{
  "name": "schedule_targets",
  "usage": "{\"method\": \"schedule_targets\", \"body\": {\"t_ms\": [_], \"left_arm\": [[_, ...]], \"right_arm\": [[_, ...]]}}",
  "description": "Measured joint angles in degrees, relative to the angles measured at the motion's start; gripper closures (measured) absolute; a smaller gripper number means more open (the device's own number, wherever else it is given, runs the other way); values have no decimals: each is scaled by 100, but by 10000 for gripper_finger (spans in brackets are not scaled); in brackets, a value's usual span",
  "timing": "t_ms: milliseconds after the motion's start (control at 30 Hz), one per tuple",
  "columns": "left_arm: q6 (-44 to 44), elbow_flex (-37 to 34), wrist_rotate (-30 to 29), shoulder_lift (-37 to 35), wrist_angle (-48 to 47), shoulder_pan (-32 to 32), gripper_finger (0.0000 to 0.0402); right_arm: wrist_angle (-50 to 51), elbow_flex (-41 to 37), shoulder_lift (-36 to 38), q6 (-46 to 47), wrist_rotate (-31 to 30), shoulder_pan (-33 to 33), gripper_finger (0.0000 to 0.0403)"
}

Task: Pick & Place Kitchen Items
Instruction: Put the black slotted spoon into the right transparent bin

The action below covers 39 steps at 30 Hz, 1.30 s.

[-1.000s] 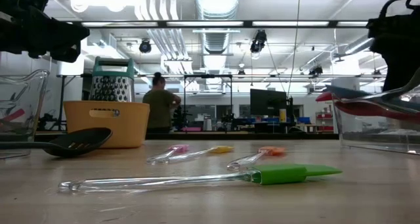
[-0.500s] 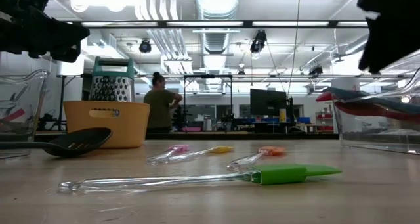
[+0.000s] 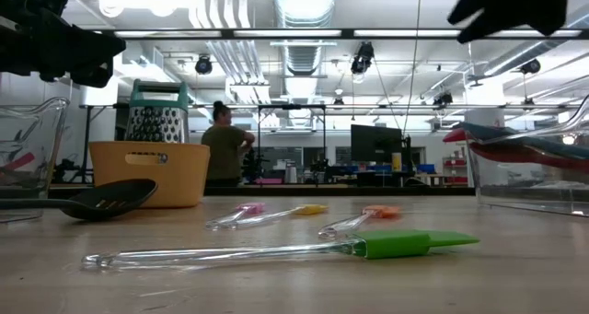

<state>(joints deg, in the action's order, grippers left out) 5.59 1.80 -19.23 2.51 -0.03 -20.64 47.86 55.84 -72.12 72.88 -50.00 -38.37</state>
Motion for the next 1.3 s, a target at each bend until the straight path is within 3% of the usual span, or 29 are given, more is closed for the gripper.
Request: {"method": "schedule_targets", "body": {"t_ms": [233, 900, 1133, 1300], "left_arm": [[-1, 0, -1, -1, 0, 0, 383], [0, -1, 0, -1, 0, 0, 383], [0, -1, 0, -1, 0, -1, 383], [0, -2, 1, 1, 0, 0, 383]], "right_arm": [[-1424, -110, -203, -1221, 13, 2, 238], [-1568, 432, -1459, -1774, 122, 313, 296], [-1802, 878, -2136, -2898, 1093, 398, 319], [-1824, 1389, -2841, -3781, 1244, 389, 324]]}}
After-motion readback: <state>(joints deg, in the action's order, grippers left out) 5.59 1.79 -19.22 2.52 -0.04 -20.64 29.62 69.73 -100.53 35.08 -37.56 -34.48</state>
